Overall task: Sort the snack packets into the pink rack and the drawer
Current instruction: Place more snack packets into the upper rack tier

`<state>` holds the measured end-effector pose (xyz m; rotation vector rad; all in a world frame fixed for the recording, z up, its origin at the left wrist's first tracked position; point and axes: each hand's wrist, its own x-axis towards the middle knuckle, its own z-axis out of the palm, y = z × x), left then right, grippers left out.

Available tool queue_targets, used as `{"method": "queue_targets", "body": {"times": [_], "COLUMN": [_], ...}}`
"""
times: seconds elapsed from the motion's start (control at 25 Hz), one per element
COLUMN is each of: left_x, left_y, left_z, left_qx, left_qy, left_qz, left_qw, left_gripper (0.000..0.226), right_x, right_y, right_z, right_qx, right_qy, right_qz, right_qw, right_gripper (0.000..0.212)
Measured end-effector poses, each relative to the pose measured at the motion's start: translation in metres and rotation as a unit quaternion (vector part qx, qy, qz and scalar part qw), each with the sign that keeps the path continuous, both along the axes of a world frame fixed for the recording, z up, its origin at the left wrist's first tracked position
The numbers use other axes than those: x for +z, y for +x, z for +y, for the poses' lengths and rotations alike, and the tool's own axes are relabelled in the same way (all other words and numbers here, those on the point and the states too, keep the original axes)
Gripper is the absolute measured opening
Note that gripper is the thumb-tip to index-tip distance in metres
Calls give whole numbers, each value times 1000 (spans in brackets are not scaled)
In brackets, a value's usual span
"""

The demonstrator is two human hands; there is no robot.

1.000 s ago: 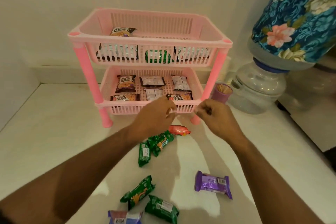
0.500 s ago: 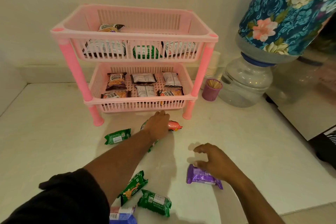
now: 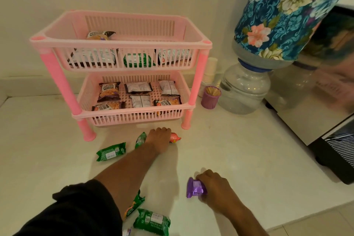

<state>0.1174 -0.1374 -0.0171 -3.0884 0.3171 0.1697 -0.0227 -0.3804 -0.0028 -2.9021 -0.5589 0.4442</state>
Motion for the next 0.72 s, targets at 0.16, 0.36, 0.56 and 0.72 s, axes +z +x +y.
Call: {"method": "queue_targets", "body": {"times": [0.16, 0.36, 0.56, 0.72], "left_x": [5, 27, 89, 183], "left_y": [-5, -11, -20, -30], "left_z": [-5, -12, -17, -8], "left_qx": [-20, -71, -149, -127], "left_qy": [3, -32, -119, -231], "left_qz": [-7, -60, -148, -138], "left_qw": [1000, 995, 970, 955], "left_gripper": [30, 34, 45, 42], "right_x": [0, 20, 77, 165], "right_y": [7, 19, 52, 92], "right_z": [4, 11, -2, -24], "right_qx": [-2, 2, 3, 10], "right_qy": [-23, -2, 79, 78], "right_qz": [-8, 21, 26, -14], "right_qw": [1000, 1000, 997, 997], "right_gripper": [48, 54, 43, 22]}}
